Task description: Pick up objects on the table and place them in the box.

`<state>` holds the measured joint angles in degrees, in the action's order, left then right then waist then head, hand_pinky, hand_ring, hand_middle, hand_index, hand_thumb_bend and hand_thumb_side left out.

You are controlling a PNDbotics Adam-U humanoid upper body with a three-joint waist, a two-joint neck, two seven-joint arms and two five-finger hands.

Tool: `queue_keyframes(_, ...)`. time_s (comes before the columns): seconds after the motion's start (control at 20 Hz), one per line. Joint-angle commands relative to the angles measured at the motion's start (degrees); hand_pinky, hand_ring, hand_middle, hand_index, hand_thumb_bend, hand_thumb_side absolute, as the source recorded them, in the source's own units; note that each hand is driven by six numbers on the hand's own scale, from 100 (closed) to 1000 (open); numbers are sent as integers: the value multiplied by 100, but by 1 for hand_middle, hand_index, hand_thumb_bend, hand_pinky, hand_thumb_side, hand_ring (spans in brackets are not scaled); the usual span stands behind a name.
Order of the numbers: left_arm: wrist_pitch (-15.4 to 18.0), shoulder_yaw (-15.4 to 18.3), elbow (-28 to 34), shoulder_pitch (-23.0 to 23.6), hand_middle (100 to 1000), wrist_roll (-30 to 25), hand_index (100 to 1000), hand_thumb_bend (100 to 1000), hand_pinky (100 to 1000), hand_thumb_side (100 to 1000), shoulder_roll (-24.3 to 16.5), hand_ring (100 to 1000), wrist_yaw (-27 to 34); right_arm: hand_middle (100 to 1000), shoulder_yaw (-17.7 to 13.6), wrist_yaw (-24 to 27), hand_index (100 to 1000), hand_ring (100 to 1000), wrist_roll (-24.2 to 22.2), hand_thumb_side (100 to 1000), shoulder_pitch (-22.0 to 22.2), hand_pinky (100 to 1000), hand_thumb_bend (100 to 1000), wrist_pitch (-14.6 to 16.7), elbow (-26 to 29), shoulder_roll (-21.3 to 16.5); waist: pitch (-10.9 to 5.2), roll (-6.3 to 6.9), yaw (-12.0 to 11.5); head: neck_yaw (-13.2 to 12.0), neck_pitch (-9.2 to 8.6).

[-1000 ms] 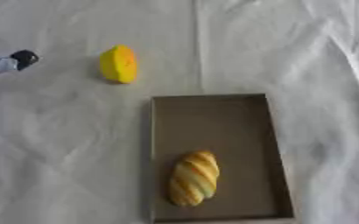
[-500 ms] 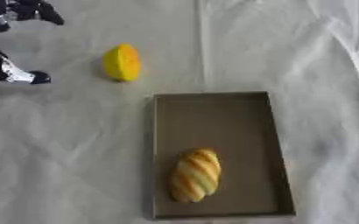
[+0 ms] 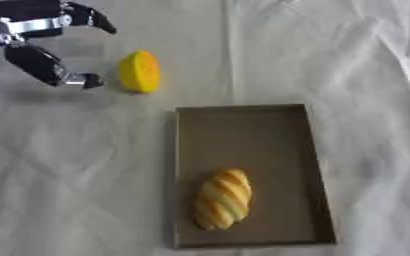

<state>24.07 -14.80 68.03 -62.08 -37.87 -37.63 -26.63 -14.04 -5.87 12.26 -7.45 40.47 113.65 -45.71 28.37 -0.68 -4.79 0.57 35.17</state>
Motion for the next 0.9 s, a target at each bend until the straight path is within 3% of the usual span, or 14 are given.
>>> queue_keyframes(0.05, -77, 7, -22, -175, 870, -79, 938, 431, 952, 545, 57, 1000, 76, 773, -37, 154, 885, 743, -77, 114, -51, 935, 100, -72, 94, -100, -185, 15, 17, -31, 14)
queue_keyframes(0.4, -202, 49, -368, -184, 874, -142, 937, 476, 955, 559, 261, 1000, -174, 770, -30, 350, 885, 739, -194, 135, -117, 937, 100, -116, 94, -94, -180, 43, 72, -59, 73)
queue_keyframes(0.9, -271, 262, -955, -199, 866, 297, 930, 468, 947, 551, 541, 1000, -730, 768, -20, 473, 886, 736, -329, 176, -138, 943, 100, -177, 94, -29, -162, 64, 168, -129, 84)
